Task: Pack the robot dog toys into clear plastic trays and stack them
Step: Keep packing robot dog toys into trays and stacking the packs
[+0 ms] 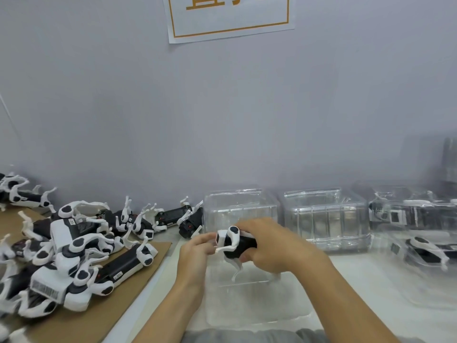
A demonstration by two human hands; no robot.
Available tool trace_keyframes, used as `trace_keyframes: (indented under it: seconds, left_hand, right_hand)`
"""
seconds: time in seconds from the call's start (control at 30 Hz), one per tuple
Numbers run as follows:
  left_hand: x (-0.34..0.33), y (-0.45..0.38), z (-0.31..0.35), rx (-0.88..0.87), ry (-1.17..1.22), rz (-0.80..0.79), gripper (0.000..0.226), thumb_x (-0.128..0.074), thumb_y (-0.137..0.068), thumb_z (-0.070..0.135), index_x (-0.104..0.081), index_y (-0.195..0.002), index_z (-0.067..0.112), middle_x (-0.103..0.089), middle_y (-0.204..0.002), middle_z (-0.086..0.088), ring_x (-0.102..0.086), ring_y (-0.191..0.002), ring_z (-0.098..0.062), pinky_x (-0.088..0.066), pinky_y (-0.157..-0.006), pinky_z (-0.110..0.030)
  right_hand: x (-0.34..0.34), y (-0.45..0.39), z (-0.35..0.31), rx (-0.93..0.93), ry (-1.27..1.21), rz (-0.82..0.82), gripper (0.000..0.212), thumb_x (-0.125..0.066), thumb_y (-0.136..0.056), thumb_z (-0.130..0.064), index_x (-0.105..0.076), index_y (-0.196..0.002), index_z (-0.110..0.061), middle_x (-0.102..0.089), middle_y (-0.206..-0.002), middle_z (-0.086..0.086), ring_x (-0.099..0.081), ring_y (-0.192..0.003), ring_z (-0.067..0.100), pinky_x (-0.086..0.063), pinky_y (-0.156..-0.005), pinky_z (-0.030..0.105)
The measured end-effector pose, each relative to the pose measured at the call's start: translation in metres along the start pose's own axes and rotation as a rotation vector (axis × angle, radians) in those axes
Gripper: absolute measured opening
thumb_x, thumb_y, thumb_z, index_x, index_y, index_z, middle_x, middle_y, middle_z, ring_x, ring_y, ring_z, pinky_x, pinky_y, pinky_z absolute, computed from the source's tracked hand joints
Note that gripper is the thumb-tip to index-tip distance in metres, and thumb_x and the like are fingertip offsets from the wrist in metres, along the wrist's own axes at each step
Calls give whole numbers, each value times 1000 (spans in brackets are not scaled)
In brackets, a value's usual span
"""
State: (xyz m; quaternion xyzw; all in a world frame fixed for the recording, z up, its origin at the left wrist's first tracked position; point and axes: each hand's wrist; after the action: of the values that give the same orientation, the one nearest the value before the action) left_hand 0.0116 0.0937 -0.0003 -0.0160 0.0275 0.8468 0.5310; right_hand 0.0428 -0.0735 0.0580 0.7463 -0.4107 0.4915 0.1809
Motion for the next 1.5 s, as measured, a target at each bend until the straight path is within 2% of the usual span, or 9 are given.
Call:
trace_keyframes:
  seconds: [0.2,0.3,0.4,0.73,0.93,1.13,1.27,1.37,1.5]
  left_hand:
    - [1,-2,-3,-12,30,9,33,-56,-76,-9,-76,-96,8,-75,-99,-11,-64,-102,-33,-49,-92,-40]
    - [1,1,-1,-36,23,-21,35,-58,-69,-2,-78,-95,10,-75,-100,-15,-65,-107,-38,-49,-102,-53]
    - [2,1,-1,-54,4,-39,40,-50,-71,-9,-79,-87,13,-75,-96,-15,-65,-105,-41,-48,-101,-60]
    - [1,3,-2,-98,31,-86,33,-54,-59,6,-76,-85,8,-67,-98,-28,-59,-85,-29,-44,-80,-43]
    - [2,-2,-6,-94,21,-74,33,-55,-52,9,-72,-79,5,-63,-80,-13,-55,-82,-27,-41,-78,-42]
    - [4,-4,-9,-97,34,-87,26,-54,-69,-5,-74,-84,4,-67,-86,-20,-58,-86,-29,-43,-80,-41]
    - [3,-8,-11,-92,68,-51,38,-48,-75,-15,-76,-90,5,-75,-97,-13,-65,-100,-30,-50,-93,-43]
    - [3,-7,-10,-102,74,-34,43,-47,-74,-17,-79,-81,10,-76,-97,-11,-67,-104,-30,-50,-99,-43]
    - [4,-7,-10,-103,76,-37,45,-47,-75,-18,-80,-77,13,-77,-95,-10,-68,-102,-29,-51,-97,-39]
  right_hand:
    - [-5,-3,3,48,99,161,30,-67,-82,-18,-50,-100,-36,-59,-104,-13,-54,-99,16,-42,-70,33]
    - [-7,-4,3,66,61,135,33,-67,-81,-23,-57,-108,-39,-55,-99,-13,-54,-99,14,-46,-74,33]
    - [-8,-4,3,62,14,72,26,-70,-78,-22,-59,-96,-37,-55,-92,-13,-56,-91,13,-49,-74,34]
    - [-7,-4,-4,152,70,204,44,-66,-79,-12,-63,-109,-43,-54,-95,-12,-53,-95,14,-46,-84,39]
    - [-9,-4,-3,153,65,198,49,-65,-78,-10,-62,-109,-47,-54,-94,-12,-52,-95,14,-46,-82,36]
    - [-8,-7,4,113,-176,159,43,-76,-76,-9,-67,-100,-43,-55,-90,-14,-53,-92,7,-49,-83,38]
    - [-8,-8,6,121,-476,321,61,-82,-73,-3,-67,-90,-60,-64,-103,-7,-55,-90,0,-43,-82,16]
    - [0,-7,11,137,-617,426,60,-82,-72,2,-71,-100,-50,-66,-100,-12,-58,-88,3,-50,-82,24]
    - [15,0,22,139,-580,429,61,-85,-68,3,-73,-98,-49,-64,-92,-16,-56,-84,7,-48,-73,18]
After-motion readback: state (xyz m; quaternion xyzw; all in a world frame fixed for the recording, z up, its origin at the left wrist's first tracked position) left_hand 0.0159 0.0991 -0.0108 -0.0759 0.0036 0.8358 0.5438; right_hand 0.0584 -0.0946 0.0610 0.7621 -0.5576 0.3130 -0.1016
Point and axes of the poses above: each hand's wrist, its own y-axis away from the middle knuckle, its own x-axis out of the back of the hand, z = x × y
